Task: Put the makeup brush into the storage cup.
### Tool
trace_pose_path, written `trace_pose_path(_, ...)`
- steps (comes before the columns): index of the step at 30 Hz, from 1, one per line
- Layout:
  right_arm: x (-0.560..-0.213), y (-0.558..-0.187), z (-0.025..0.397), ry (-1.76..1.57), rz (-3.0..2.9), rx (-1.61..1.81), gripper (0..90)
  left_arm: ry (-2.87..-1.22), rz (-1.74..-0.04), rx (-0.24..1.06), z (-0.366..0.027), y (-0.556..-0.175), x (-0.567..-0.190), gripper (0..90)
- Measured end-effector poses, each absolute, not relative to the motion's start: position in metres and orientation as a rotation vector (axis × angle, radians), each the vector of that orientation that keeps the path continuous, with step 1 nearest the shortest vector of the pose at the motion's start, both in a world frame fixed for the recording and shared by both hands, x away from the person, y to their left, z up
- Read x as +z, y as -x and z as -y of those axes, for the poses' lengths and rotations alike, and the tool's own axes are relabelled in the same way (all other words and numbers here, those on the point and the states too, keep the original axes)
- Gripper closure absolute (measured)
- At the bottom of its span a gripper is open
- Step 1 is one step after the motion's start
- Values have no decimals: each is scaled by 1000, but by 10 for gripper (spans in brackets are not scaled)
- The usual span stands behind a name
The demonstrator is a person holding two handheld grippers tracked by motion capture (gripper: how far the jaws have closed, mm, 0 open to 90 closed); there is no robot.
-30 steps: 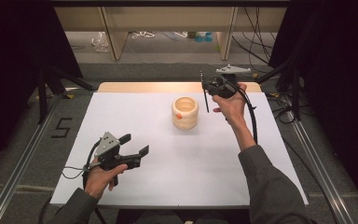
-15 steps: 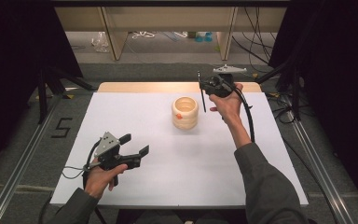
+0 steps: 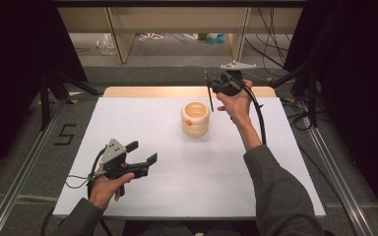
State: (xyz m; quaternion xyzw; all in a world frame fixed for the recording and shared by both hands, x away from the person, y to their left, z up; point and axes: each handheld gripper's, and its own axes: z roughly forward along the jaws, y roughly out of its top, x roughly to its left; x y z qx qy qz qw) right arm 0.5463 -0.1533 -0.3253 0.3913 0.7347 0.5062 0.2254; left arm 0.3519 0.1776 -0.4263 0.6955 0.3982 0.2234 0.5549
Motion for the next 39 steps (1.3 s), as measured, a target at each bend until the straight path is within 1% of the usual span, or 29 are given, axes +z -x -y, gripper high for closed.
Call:
trace_pose_path(2, -327, -549, 150, -1069, -2023, 1405, 857, -1638, -949, 506, -177, -351, -426, 155)
trace_pose_path(7, -333, -553, 146, -1091, -2028, 1407, 857, -1643, -945, 508, -177, -351, -427, 155)
trace_pose_path(13, -333, -556, 142, -1086, -2026, 1406, 858, -1644, -936, 515, -177, -352, -426, 155)
trace_pose_path(15, -331, -557, 139, -1083, -2028, 1411, 857, -1654, -918, 540, -178, -353, -426, 155)
trace_pose_path(17, -329, -558, 135, -1079, -2028, 1420, 857, -1652, -922, 538, -178, -353, -426, 155)
trace_pose_path(18, -328, -559, 133, -1082, -2029, 1427, 857, -1665, -901, 575, -181, -355, -426, 155)
trace_pose_path(19, -328, -560, 131, -1080, -2031, 1431, 857, -1646, -934, 521, -178, -352, -426, 155)
trace_pose_path(24, -334, -566, 126, -1077, -2021, 1432, 857, -1641, -937, 505, -178, -351, -426, 155)
trace_pose_path(25, -335, -566, 125, -1087, -2030, 1430, 857, -1818, -637, 771, -196, -370, -419, 155)
trace_pose_path(39, -340, -568, 122, -1107, -2031, 1436, 857, -1822, -647, 768, -196, -369, -418, 155)
